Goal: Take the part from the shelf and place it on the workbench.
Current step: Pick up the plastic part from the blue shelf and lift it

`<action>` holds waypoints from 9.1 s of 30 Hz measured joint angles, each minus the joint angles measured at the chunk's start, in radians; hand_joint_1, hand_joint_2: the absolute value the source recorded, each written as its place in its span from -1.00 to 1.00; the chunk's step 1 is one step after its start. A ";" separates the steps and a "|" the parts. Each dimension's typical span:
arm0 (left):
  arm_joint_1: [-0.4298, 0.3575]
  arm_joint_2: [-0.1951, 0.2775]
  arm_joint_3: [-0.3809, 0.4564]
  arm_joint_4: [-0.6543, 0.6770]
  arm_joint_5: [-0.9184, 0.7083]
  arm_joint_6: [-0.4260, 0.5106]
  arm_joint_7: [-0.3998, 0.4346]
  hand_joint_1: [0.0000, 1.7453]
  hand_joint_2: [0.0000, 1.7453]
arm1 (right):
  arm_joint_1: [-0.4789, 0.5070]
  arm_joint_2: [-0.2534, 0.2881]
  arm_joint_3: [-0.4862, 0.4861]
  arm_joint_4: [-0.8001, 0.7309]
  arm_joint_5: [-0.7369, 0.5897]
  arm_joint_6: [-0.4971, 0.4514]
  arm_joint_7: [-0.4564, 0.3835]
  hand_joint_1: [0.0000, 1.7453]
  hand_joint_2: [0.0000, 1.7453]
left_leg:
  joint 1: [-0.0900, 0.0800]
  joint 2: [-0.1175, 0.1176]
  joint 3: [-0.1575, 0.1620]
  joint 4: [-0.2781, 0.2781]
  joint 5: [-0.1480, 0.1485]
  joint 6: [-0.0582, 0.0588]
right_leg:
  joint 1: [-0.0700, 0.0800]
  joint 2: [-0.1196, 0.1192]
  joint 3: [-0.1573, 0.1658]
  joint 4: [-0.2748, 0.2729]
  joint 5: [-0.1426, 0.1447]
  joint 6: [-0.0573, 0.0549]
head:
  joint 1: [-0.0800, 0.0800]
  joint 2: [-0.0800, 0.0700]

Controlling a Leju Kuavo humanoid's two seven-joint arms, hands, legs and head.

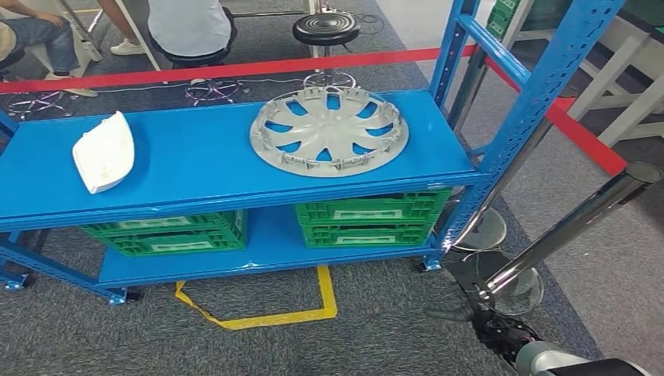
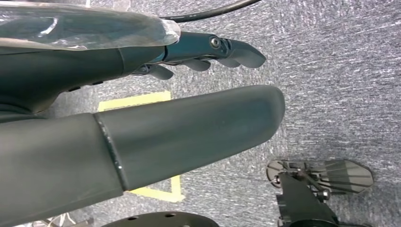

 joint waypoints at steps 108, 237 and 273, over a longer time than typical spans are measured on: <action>-0.026 -0.009 -0.073 0.005 0.038 -0.035 -0.033 -1.00 -1.00 | -0.121 -0.166 0.366 -1.118 0.039 -0.142 0.222 -1.00 1.00 | 0.000 0.000 0.000 0.001 0.000 0.000 | 0.001 0.000 -0.001 0.000 0.000 0.000 | 0.001 0.000; -0.030 -0.009 -0.085 0.008 0.082 -0.059 -0.058 -1.00 -1.00 | -0.180 -0.164 0.453 -1.020 -0.003 -0.081 0.165 -1.00 1.00 | 0.005 -0.037 -0.076 0.022 0.044 0.038 | 0.005 0.017 -0.145 0.286 -0.136 0.014 | 0.012 0.000; -0.037 -0.016 -0.101 0.008 0.086 -0.045 -0.048 -1.00 -1.00 | -0.302 -0.140 0.549 -0.926 0.171 -0.054 0.318 -1.00 1.00 | 0.000 -0.048 -0.114 0.029 0.068 0.009 | 0.008 0.015 0.003 -0.010 -0.010 -0.010 | 0.010 0.000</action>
